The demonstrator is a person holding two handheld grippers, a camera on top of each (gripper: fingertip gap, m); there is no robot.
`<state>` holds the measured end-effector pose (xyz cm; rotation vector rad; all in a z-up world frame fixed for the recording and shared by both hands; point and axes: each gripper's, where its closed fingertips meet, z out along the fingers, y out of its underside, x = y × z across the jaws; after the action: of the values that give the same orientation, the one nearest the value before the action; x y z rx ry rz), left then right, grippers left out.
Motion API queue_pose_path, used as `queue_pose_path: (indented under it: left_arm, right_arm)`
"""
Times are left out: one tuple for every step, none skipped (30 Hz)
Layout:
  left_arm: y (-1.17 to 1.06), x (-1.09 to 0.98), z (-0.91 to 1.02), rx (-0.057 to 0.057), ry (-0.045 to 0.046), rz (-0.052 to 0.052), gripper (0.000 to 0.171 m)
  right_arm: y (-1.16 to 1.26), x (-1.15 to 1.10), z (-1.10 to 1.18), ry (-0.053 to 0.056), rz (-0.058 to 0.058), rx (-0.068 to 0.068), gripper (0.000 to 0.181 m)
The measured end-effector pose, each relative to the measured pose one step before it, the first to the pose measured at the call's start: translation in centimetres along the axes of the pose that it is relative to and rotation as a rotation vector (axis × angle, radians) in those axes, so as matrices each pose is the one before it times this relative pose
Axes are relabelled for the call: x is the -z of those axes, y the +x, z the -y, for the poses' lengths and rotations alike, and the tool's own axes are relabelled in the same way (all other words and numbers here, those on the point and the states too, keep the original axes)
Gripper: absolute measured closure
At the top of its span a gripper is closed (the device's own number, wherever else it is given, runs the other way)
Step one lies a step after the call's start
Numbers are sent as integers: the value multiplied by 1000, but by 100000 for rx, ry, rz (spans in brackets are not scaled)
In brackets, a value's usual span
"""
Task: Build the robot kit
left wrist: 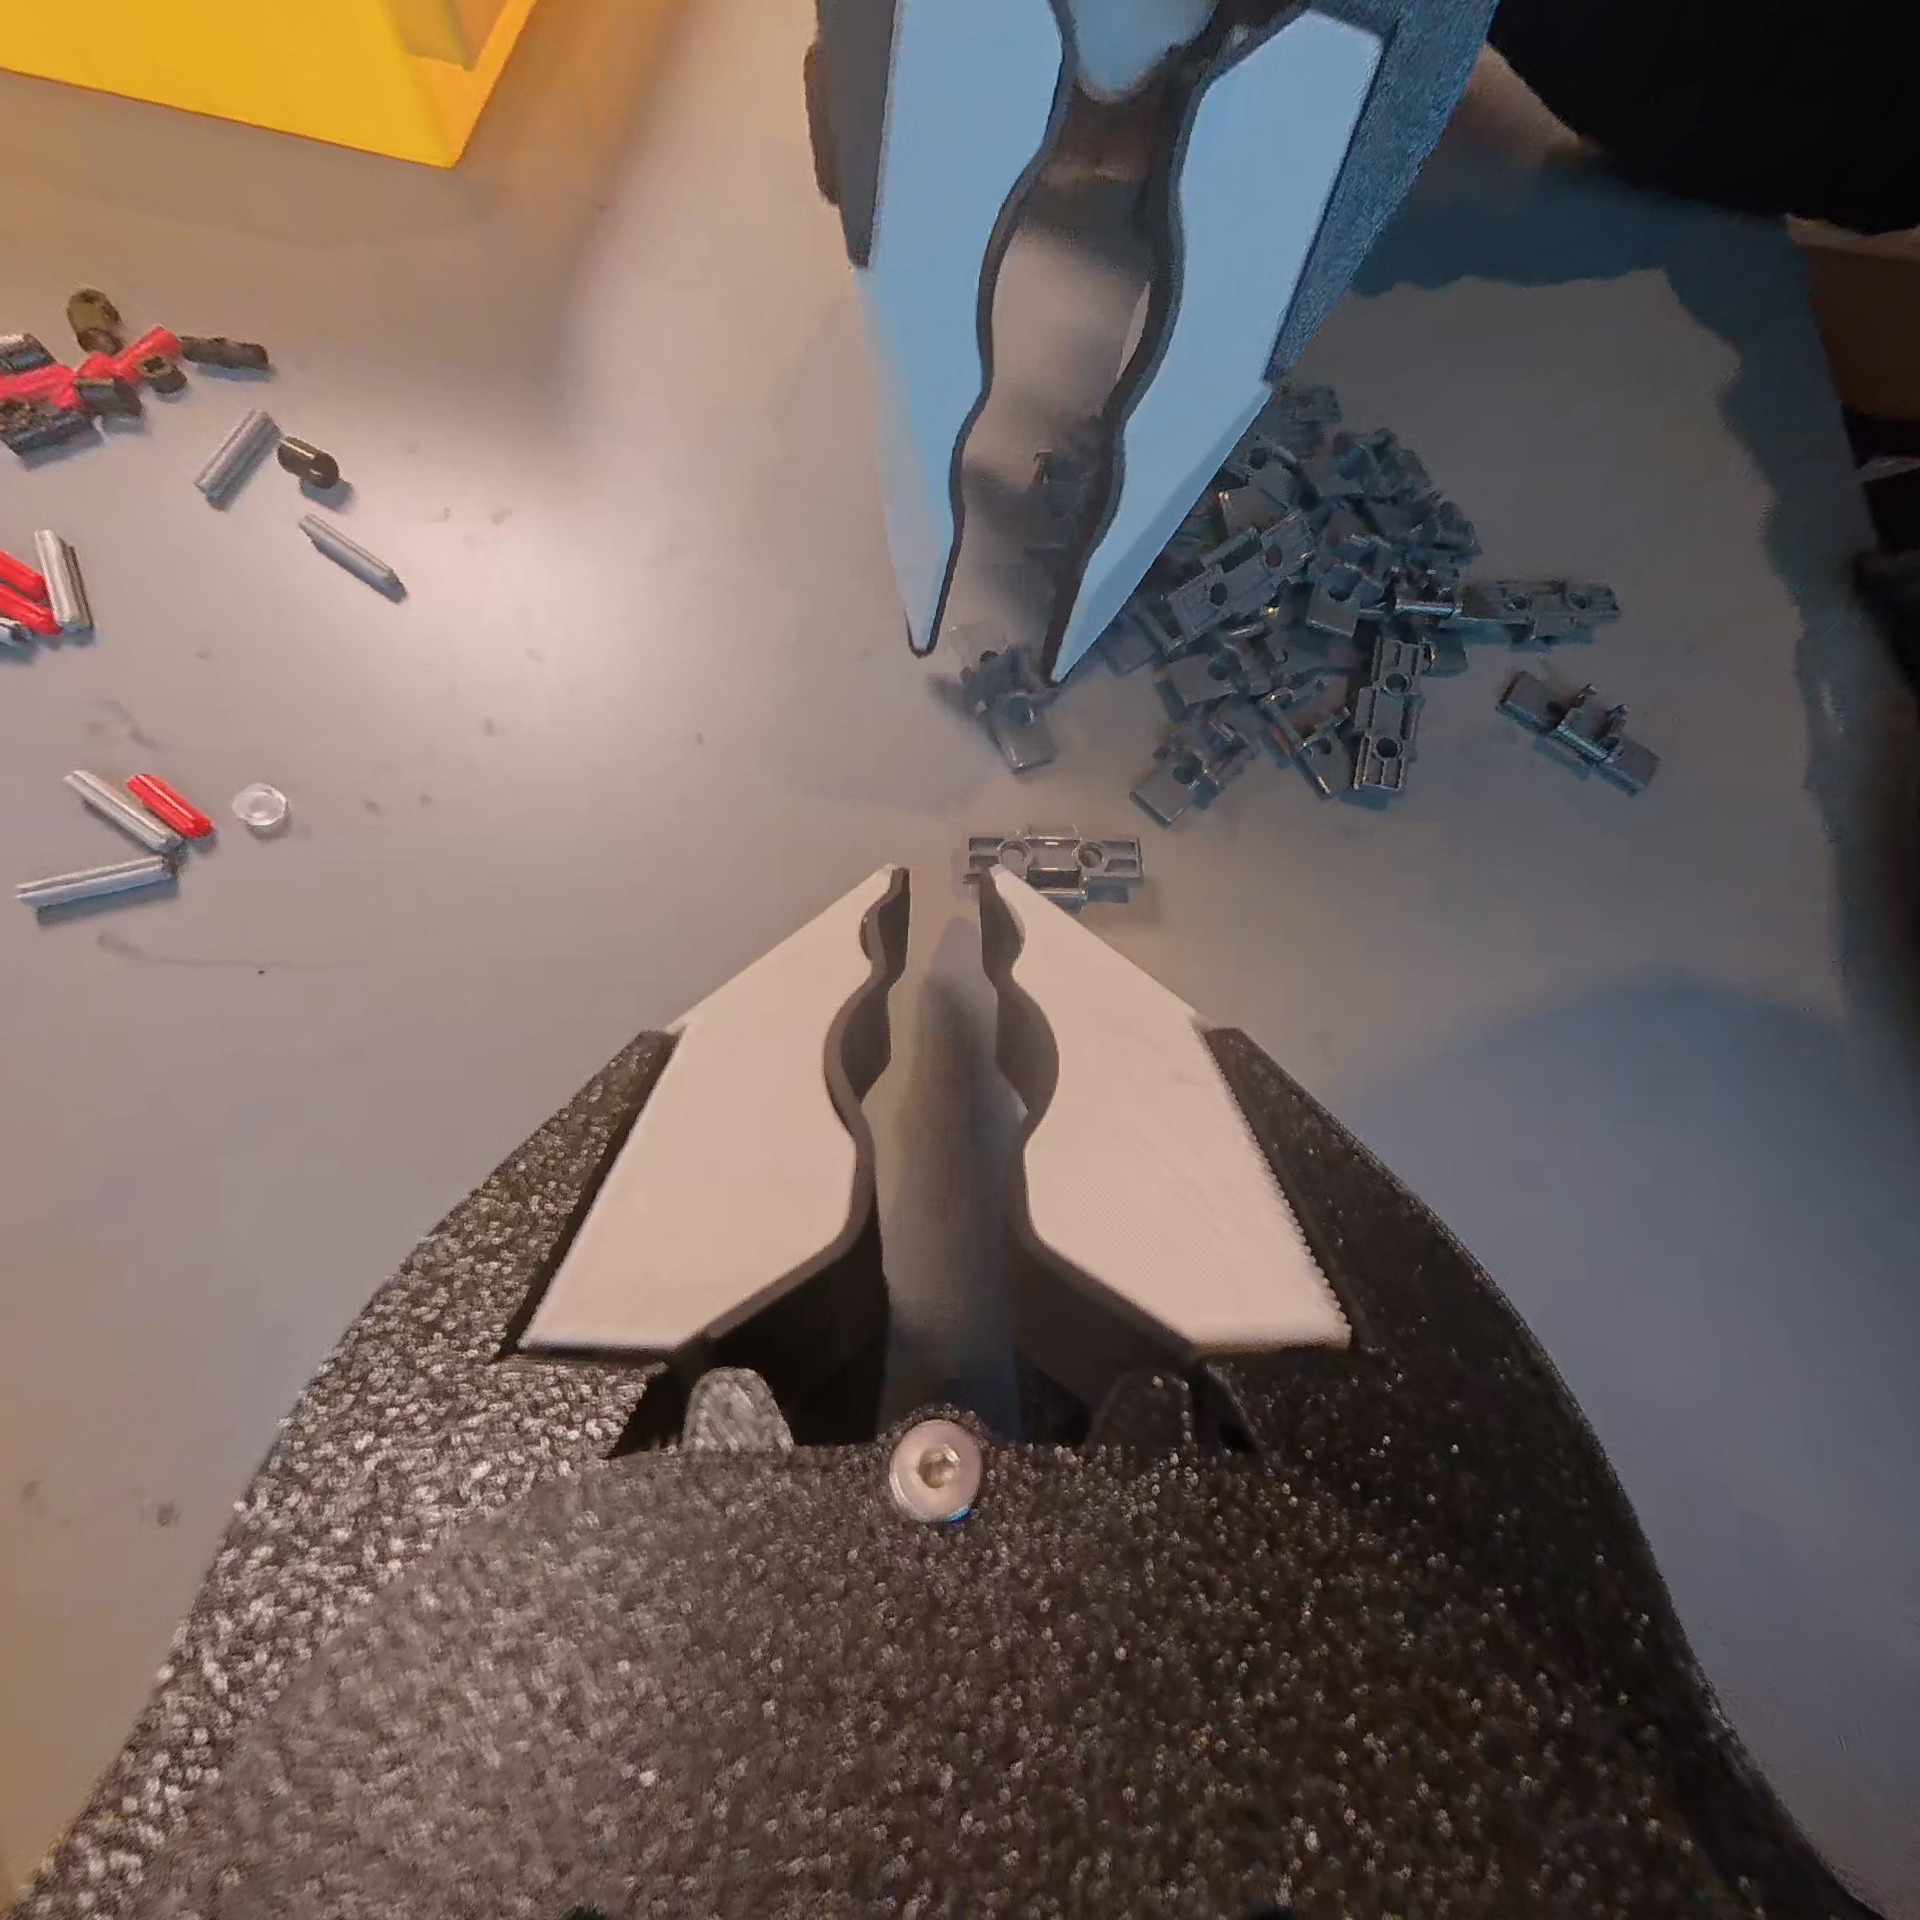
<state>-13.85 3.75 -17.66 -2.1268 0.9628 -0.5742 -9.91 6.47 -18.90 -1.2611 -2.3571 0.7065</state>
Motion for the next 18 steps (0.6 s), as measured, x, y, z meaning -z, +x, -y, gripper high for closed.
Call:
queue_pose_path:
  left_arm:
    - [53,17,220,-16,1172,-78,160]
    - [103,-2,193,248,1064,-535,160]
    - [214,-15,187,648,1093,-1394,159]
    - [224,-31,193,866,1228,-1565,159]
    - [180,-43,144,845,979,-1297,159]
    - [134,-46,90,586,538,-934,158]
    - [56,-49,91,289,583,-370,157]
    - [67,-24,161,548,967,-443,157]
    - [117,-10,241,1455,1536,-1095,156]
    - [47,20,336,2485,2205,-1108,155]
    - [-87,90,385,3275,2705,-655,154]
    - [-163,139,386,3892,2913,-646,154]
    - [-30,176,381,4169,3032,-1770,153]
    - [242,208,432,3915,3241,-3511,153]
    - [391,248,496,3235,3490,-4076,156]
    - [449,272,592,2290,3778,-3881,158]
    - [549,277,565,1679,3518,-4135,159]
    - [543,239,393,1699,2448,-4014,158]
  right_arm:
    - [-18,-173,-16,680,987,-1140,158]
    - [-78,-39,181,1736,1312,-1361,160]
    - [65,-64,76,938,-66,50,164]
    - [-13,-38,60,743,17,760,164]
    - [-95,-16,30,292,280,823,164]
    - [26,20,60,94,-697,959,164]
    - [254,71,209,654,-2188,1122,164]
    - [245,179,403,1489,-2220,1201,164]
    - [277,281,711,3074,-2547,1540,164]
    - [359,365,975,4466,-3434,2293,164]
    - [225,381,1081,4892,-2926,2676,164]
    - [127,377,1126,5042,-2434,2925,164]
    - [200,338,1093,5096,-3044,3184,164]
    - [153,259,762,3363,-2265,2721,164]
    - [130,182,494,2097,-1639,2100,164]
    - [144,142,398,1983,-1426,1653,164]
    - [57,106,229,1271,-628,1200,164]
    - [92,81,111,598,-821,1055,164]
